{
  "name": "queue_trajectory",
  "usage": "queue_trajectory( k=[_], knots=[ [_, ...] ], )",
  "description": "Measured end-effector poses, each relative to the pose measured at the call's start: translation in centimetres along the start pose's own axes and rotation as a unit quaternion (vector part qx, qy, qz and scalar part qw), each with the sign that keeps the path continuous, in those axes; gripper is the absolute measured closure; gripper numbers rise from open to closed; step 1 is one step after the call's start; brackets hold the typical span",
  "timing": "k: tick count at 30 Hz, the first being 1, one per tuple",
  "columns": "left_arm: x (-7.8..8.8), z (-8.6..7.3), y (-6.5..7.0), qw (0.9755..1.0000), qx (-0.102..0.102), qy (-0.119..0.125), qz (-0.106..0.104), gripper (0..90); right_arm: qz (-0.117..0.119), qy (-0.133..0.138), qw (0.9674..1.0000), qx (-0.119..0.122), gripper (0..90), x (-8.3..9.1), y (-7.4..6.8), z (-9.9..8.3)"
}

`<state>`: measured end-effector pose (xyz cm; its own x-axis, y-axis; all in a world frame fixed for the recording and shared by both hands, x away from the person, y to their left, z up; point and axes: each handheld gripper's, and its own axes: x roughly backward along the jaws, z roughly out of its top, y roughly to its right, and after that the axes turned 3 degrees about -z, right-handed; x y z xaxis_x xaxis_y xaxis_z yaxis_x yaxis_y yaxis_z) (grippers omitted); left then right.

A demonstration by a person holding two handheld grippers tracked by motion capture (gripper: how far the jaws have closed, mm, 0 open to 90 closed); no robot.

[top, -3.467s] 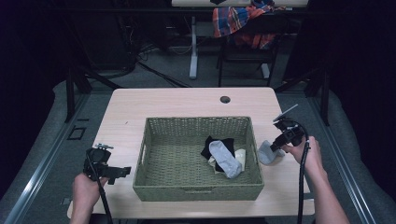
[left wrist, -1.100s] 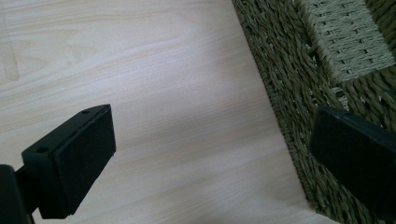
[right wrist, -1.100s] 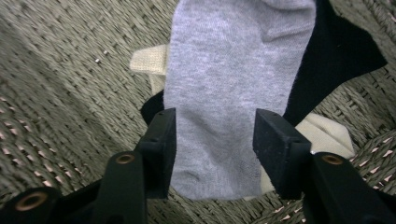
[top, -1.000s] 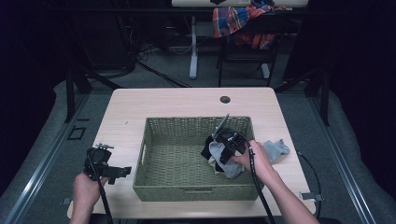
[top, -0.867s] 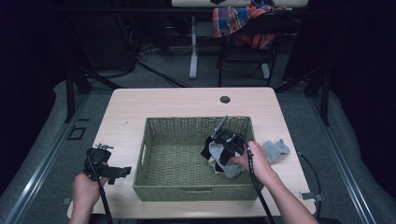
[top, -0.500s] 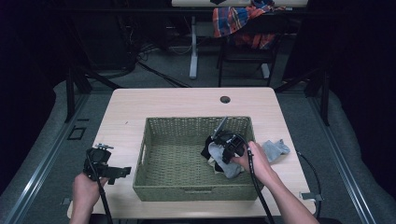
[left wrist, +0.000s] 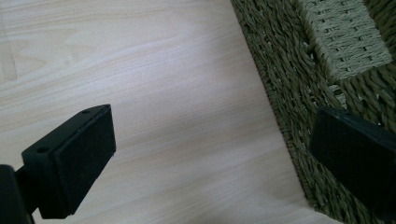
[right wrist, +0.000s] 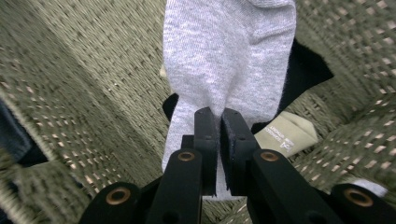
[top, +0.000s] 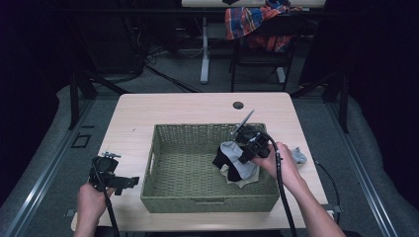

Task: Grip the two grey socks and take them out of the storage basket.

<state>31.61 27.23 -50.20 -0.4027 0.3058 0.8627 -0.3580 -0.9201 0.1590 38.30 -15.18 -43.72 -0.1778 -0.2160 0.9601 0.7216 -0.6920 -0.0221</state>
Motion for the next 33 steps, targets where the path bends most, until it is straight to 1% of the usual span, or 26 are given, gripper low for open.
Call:
queue_trajectory(
  k=[2,5,6,8,9,11,14,17,19,20,21,24,27,28,30,33],
  knots=[
    [0.0,0.0,0.0,1.0000,0.000,0.000,0.000,0.8,0.000,0.008,1.0000,0.001,86.0,0.7,0.1,-0.1],
    [0.0,0.0,0.0,1.0000,0.000,-0.001,0.000,0.8,0.004,0.020,0.9998,-0.005,86.0,1.5,0.3,-0.2],
    [0.0,0.0,0.0,1.0000,0.000,0.000,0.000,0.8,0.001,0.018,0.9998,-0.001,86.0,1.8,0.3,-0.2],
    [0.0,0.0,0.1,1.0000,0.001,0.002,0.001,0.8,0.004,0.028,0.9996,-0.008,86.1,2.2,0.3,-0.3],
    [0.0,0.0,0.1,1.0000,0.001,0.002,0.001,0.8,0.001,0.026,0.9997,-0.004,86.0,2.5,0.4,-0.4],
    [-0.1,0.0,0.1,1.0000,0.001,-0.001,-0.002,0.8,0.004,0.033,0.9994,-0.007,86.0,2.9,0.5,-0.5],
    [-0.2,0.0,0.1,1.0000,-0.002,-0.005,-0.001,0.7,0.004,0.044,0.9990,-0.007,85.9,3.9,0.6,-0.7],
    [-0.1,0.0,0.1,1.0000,-0.001,-0.002,0.000,0.7,0.000,0.057,0.9983,-0.008,85.9,4.9,0.7,-0.9],
    [-0.1,-0.1,0.1,1.0000,0.003,-0.002,0.000,0.7,-0.001,0.060,0.9982,-0.006,85.9,5.6,0.8,-1.1],
    [-0.1,-0.1,0.1,1.0000,0.002,-0.002,0.000,0.7,-0.003,0.071,0.9975,-0.009,85.9,6.2,0.8,-1.3],
    [-0.1,-0.1,0.2,1.0000,0.001,0.000,0.001,0.7,-0.003,0.071,0.9975,-0.009,85.9,6.2,0.8,-1.3],
    [-0.1,0.0,0.2,1.0000,0.000,0.000,0.001,0.7,-0.006,0.083,0.9965,-0.012,85.9,7.5,1.1,-1.7],
    [-0.1,-0.1,0.1,1.0000,0.003,0.000,0.000,0.7,-0.010,0.096,0.9951,-0.018,85.9,8.7,1.5,-2.3],
    [-0.1,-0.1,0.1,1.0000,0.004,0.001,0.001,0.7,-0.011,0.101,0.9945,-0.023,85.9,8.9,1.5,-2.4],
    [-0.1,-0.1,0.1,1.0000,0.004,-0.001,0.000,0.7,-0.013,0.105,0.9941,-0.025,85.9,9.5,1.8,-2.8],
    [-0.1,0.0,0.2,1.0000,0.000,0.000,0.002,0.7,-0.015,0.116,0.9925,-0.035,85.9,10.2,2.4,-3.3]
  ],
)
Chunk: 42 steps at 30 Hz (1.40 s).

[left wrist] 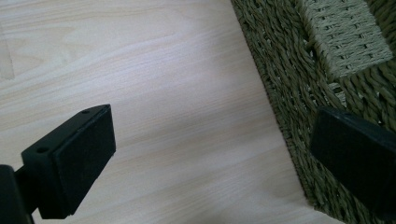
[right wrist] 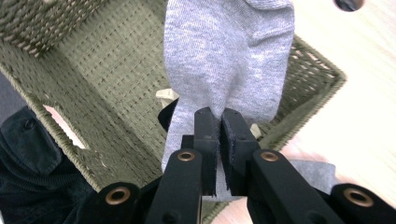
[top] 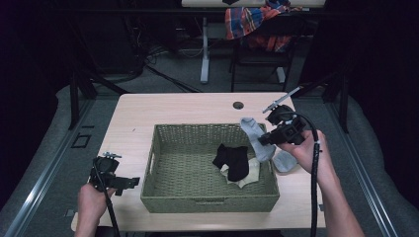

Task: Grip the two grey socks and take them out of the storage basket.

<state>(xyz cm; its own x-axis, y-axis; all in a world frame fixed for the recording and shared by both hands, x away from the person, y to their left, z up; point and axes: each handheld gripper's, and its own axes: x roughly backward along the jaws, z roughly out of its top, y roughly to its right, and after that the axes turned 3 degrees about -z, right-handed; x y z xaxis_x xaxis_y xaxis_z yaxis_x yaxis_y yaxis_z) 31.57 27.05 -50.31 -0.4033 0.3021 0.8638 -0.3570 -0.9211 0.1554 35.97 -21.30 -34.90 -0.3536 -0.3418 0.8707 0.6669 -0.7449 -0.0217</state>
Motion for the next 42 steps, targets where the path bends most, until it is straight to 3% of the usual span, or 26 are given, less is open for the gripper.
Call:
queue_trajectory(
  k=[15,23,31,42],
  knots=[
    [0.0,0.0,0.0,1.0000,0.001,-0.001,-0.001,0.7,-0.034,0.005,0.9978,-0.057,86.0,1.9,3.9,-2.2],
    [0.0,0.0,0.0,1.0000,0.000,-0.001,-0.002,0.7,-0.057,-0.006,0.9931,-0.103,86.0,2.0,6.8,-3.8],
    [0.0,0.0,0.1,1.0000,0.000,-0.002,-0.002,0.7,-0.077,-0.028,0.9872,-0.137,86.0,1.1,8.9,-5.1],
    [0.0,0.0,0.1,1.0000,0.001,-0.002,-0.002,0.7,-0.096,-0.077,0.9803,-0.155,85.9,-1.3,10.5,-5.9]
  ],
)
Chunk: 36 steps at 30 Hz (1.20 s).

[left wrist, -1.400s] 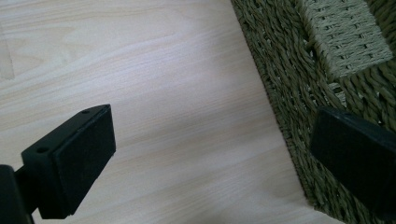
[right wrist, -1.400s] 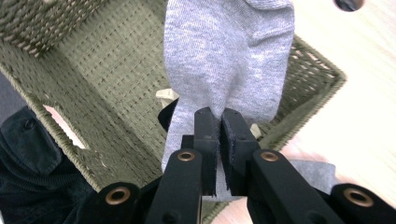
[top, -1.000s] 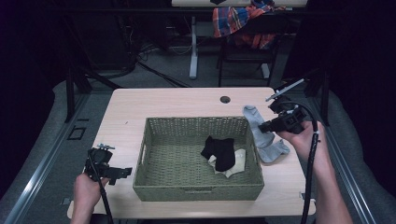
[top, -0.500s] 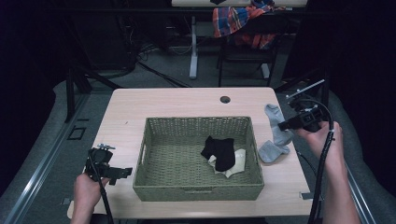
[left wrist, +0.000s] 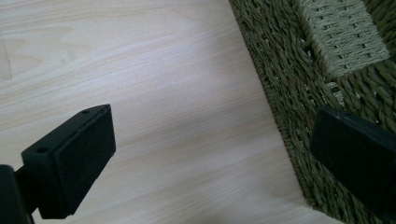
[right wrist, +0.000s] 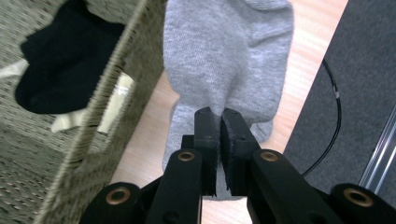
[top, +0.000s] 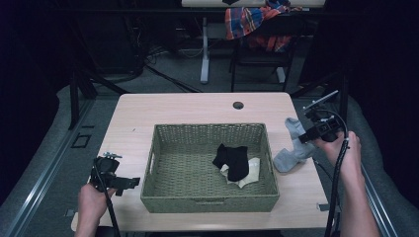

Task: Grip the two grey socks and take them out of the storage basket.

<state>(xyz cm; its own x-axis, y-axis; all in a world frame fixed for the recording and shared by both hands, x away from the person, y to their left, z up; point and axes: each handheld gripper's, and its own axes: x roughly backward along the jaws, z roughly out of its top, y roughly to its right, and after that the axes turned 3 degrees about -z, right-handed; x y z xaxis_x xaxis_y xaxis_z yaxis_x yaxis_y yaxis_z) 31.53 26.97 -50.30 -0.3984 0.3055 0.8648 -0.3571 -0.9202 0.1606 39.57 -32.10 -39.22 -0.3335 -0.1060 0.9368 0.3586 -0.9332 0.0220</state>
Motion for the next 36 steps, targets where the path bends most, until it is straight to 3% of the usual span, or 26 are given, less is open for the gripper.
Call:
queue_trajectory(
  k=[10,21,22,25,26,27,36],
  knots=[
    [0.0,0.0,0.0,1.0000,0.000,0.000,-0.001,0.7,0.005,-0.034,0.9993,-0.012,86.0,-3.2,1.0,-0.2],
    [-0.1,0.0,0.0,1.0000,-0.002,0.000,-0.001,0.7,0.016,-0.065,0.9977,-0.008,86.0,-6.0,1.3,-0.4],
    [-0.1,0.0,0.0,1.0000,-0.003,0.000,-0.001,0.7,0.014,-0.061,0.9979,-0.018,86.1,-6.4,1.1,-0.5],
    [-0.1,0.0,0.0,1.0000,-0.003,-0.001,-0.001,0.7,0.019,-0.073,0.9972,-0.006,86.0,-7.2,1.2,-0.5],
    [-0.1,0.0,0.1,1.0000,-0.002,-0.001,-0.001,0.7,0.013,-0.068,0.9975,-0.014,86.0,-7.6,1.0,-0.6],
    [-0.1,0.0,0.1,1.0000,-0.003,-0.001,-0.002,0.7,0.013,-0.077,0.9969,-0.005,86.0,-7.9,1.1,-0.5],
    [-0.1,0.0,0.2,1.0000,-0.002,0.000,-0.002,0.7,0.014,-0.093,0.9955,-0.007,86.0,-10.2,1.0,-0.8]
  ],
)
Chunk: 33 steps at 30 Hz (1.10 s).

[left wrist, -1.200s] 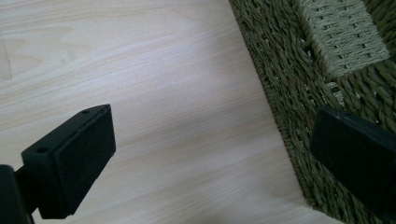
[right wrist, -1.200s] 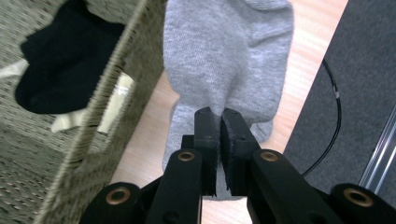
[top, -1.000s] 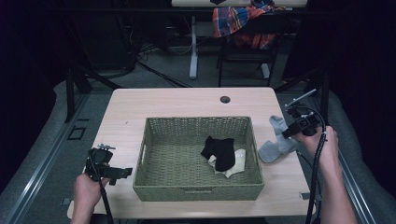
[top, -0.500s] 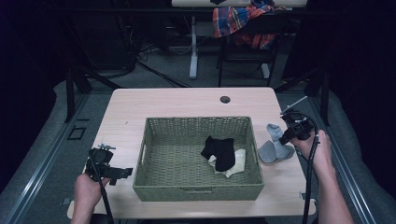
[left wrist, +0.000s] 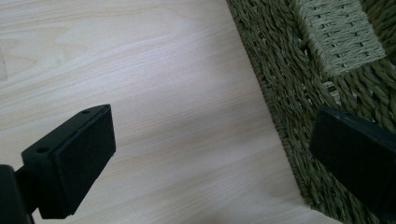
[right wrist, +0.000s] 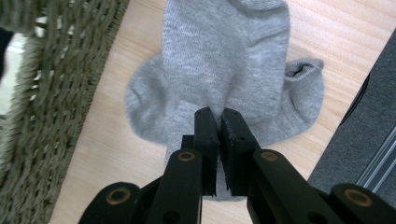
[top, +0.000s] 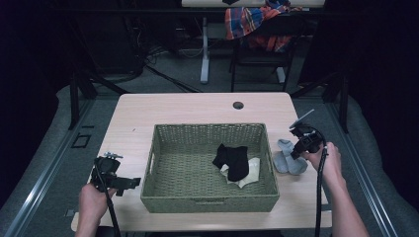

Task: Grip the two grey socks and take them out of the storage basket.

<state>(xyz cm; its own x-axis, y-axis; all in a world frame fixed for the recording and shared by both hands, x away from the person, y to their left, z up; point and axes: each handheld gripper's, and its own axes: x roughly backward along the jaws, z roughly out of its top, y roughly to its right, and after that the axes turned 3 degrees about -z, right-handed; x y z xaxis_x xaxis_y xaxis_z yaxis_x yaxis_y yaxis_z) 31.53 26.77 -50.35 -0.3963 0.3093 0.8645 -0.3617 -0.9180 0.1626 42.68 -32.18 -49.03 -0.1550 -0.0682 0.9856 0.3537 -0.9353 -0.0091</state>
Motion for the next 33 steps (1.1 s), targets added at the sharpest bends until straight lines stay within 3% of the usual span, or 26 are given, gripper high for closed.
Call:
queue_trajectory(
  k=[6,7,9,11,21,22,25,27,29,33],
  knots=[
    [0.0,0.0,0.0,1.0000,0.000,0.000,0.001,0.7,-0.001,-0.004,1.0000,0.000,86.0,-1.2,-0.1,0.0],
    [0.0,0.0,0.0,1.0000,0.001,0.000,0.001,0.7,0.002,-0.014,0.9999,0.009,86.0,-1.3,0.0,0.1],
    [0.0,0.0,0.0,1.0000,0.000,0.000,0.002,0.7,0.005,-0.009,0.9999,0.002,85.9,-1.7,-0.1,0.1],
    [0.0,0.0,0.0,1.0000,0.000,0.000,0.001,0.7,0.004,-0.021,0.9997,0.008,86.0,-1.9,-0.1,0.2],
    [0.0,0.0,0.0,1.0000,0.000,0.000,0.001,0.7,0.017,-0.024,0.9996,0.005,83.0,-3.0,0.2,0.3],
    [0.0,0.0,0.0,1.0000,0.000,0.001,0.002,0.7,0.017,-0.029,0.9994,0.010,80.2,-2.9,0.3,0.4],
    [0.1,0.0,0.0,1.0000,0.000,0.001,0.002,0.7,0.015,-0.009,0.9998,-0.001,67.4,-2.1,0.4,0.3],
    [0.1,0.0,0.0,1.0000,0.000,0.001,0.002,0.7,0.011,0.015,0.9998,-0.010,56.3,-0.9,0.3,0.1],
    [0.1,0.0,0.0,1.0000,-0.001,0.001,0.002,0.7,0.010,0.022,0.9997,-0.003,48.4,0.7,0.3,0.0],
    [0.2,0.0,0.0,1.0000,-0.001,0.002,0.002,0.7,0.023,0.060,0.9979,-0.006,32.6,3.6,0.0,-0.6]
  ],
)
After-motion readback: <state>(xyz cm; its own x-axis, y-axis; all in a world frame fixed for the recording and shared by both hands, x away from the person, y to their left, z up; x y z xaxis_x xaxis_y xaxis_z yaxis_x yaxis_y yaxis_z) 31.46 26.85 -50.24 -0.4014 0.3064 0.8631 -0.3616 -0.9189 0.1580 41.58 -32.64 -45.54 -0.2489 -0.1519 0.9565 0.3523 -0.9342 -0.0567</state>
